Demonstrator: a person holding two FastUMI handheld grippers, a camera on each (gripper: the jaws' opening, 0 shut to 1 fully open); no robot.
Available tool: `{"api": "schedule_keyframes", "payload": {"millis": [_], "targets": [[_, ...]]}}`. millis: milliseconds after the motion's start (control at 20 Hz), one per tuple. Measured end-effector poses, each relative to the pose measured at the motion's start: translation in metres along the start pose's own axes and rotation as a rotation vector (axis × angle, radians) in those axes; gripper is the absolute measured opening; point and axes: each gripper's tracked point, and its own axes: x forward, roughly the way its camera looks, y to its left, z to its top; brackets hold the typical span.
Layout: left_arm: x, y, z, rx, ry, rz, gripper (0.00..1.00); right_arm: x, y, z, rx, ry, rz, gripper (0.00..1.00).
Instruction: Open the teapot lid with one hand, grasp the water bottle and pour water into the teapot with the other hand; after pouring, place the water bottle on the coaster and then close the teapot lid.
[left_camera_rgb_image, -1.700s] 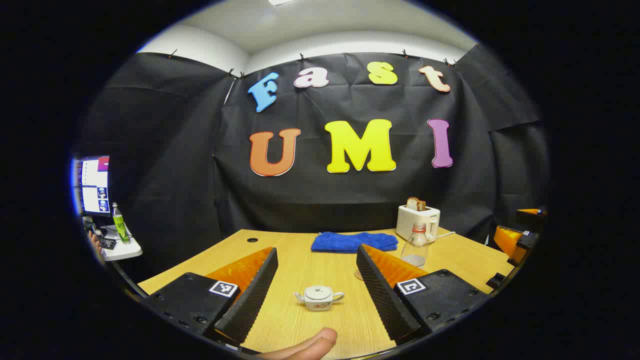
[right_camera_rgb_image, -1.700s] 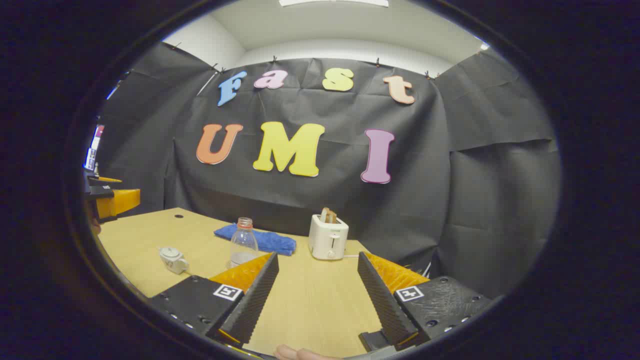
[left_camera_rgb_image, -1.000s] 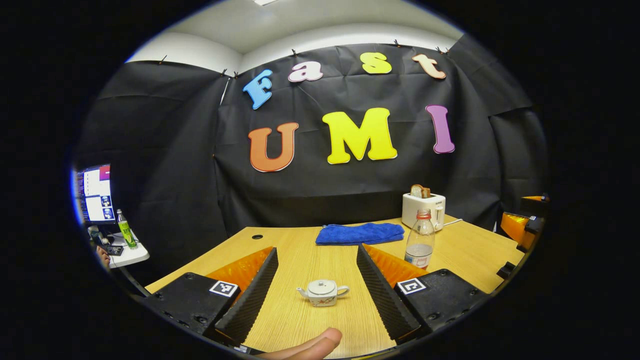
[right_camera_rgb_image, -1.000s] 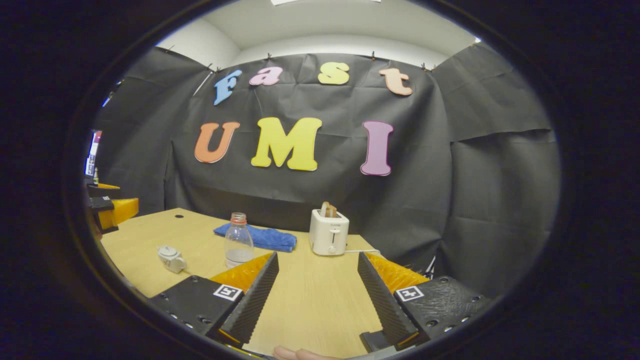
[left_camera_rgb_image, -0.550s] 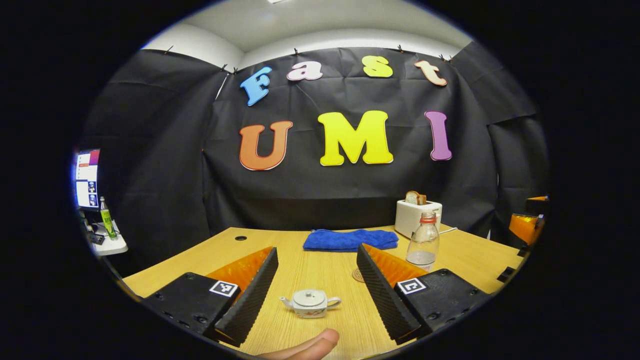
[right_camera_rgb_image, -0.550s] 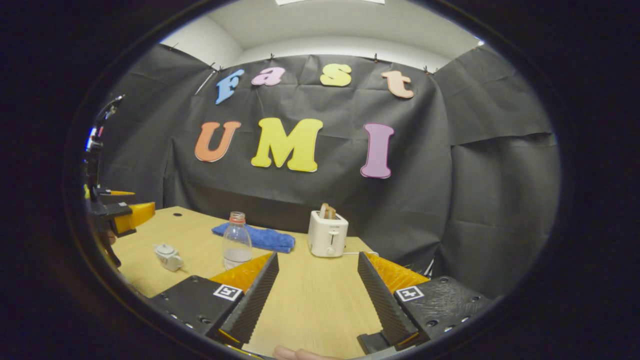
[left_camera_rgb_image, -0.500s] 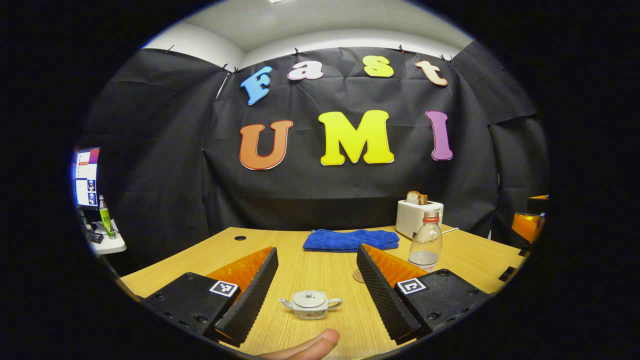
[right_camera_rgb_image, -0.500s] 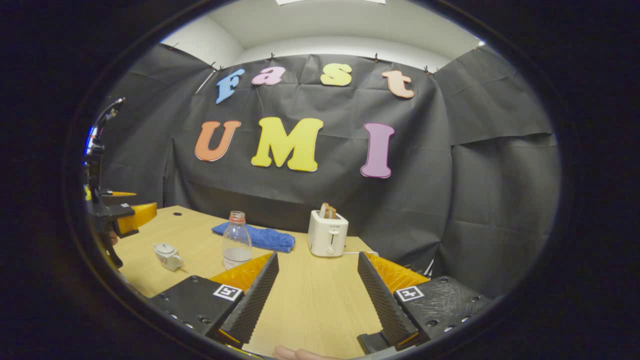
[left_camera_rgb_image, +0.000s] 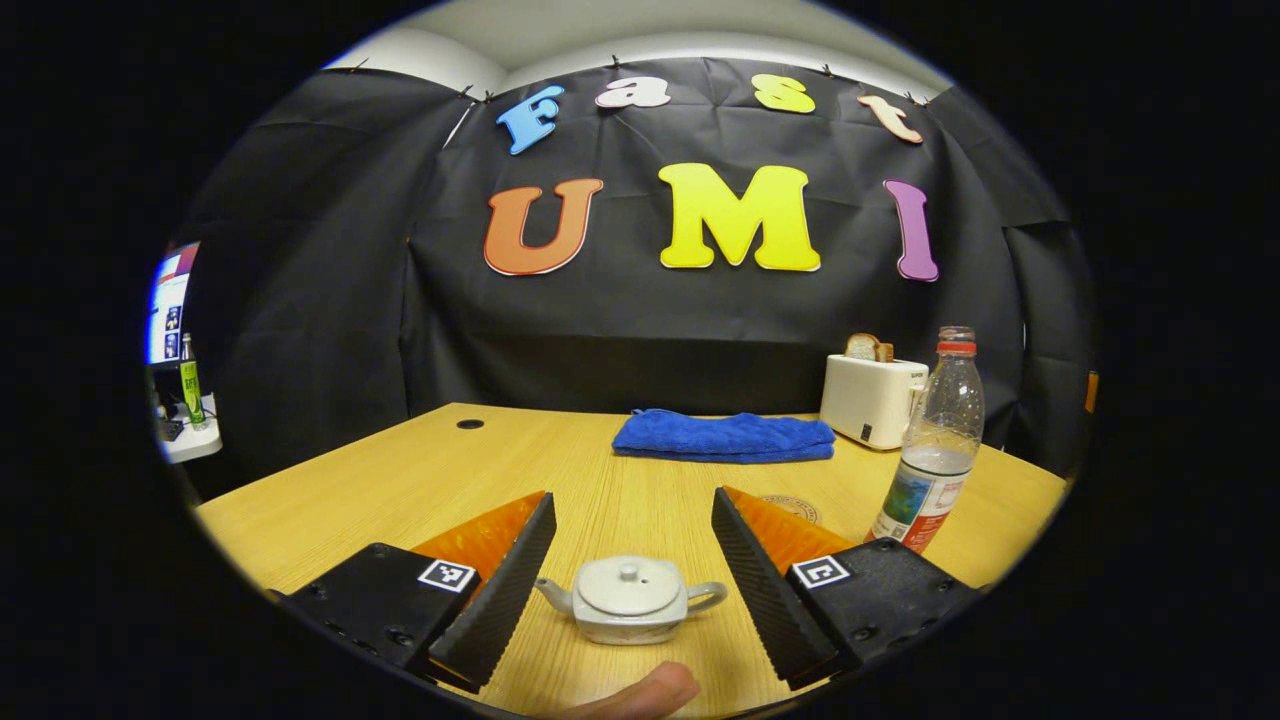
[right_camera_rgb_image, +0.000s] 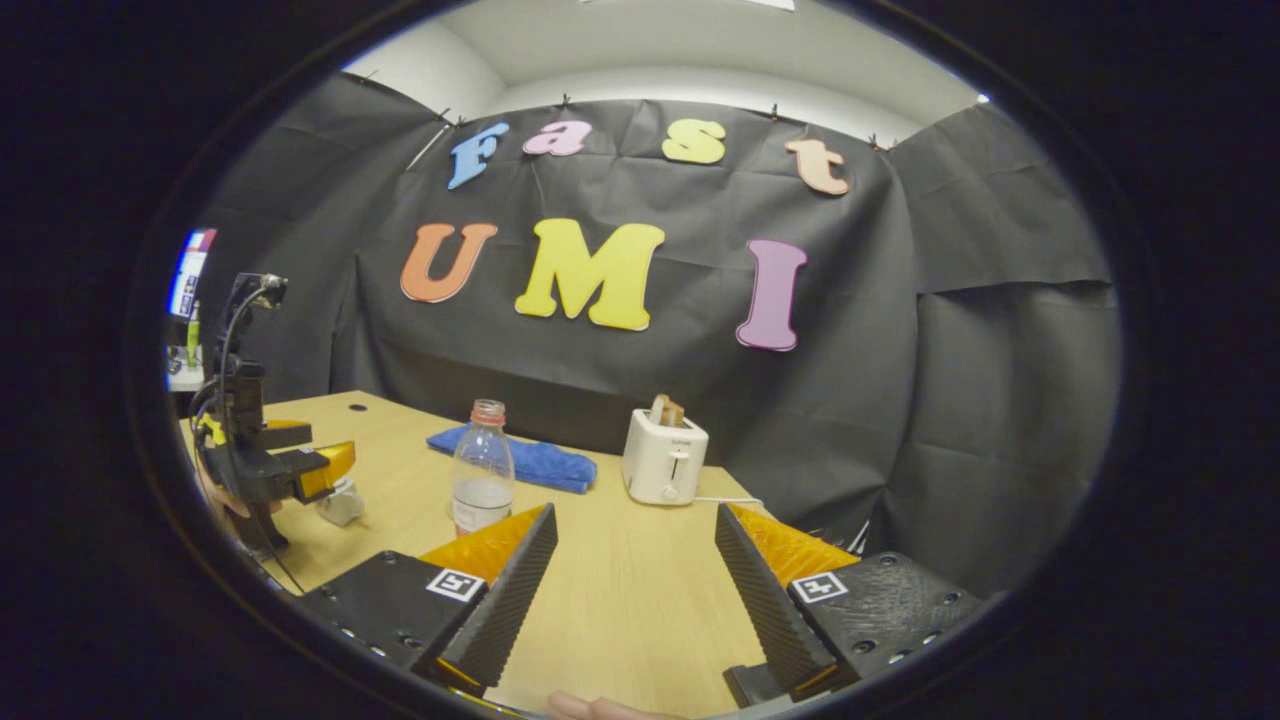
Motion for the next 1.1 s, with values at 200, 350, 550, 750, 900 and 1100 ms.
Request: {"api": "schedule_keyframes", "payload": {"millis": [200,350,550,750,900,1100], "targets": [[0.008,-0.005,-0.02,0.015,0.069,-0.016,0.84,0.002,0.001,-0.003,-0.004,0.01,0.001,0.98],[0.011,-0.009,-0.028,0.019,0.1,-0.021,0.74,0.003,0.002,-0.005,-0.003,0.014,0.001,0.98],[0.019,0.001,-0.026,0.046,0.078,0.008,0.44,0.006,0.005,-0.008,-0.01,0.028,0.004,0.98],[0.019,-0.004,-0.026,0.064,0.071,-0.011,0.2,0.011,0.012,-0.014,-0.019,0.041,0.022,0.95],[0.019,-0.003,-0.024,0.081,0.068,-0.011,0.08,0.008,0.024,-0.018,-0.029,0.041,0.043,0.98],[0.011,-0.001,-0.009,0.039,0.056,-0.016,0.06,0.007,0.039,-0.017,-0.03,0.026,0.076,0.95]]}}
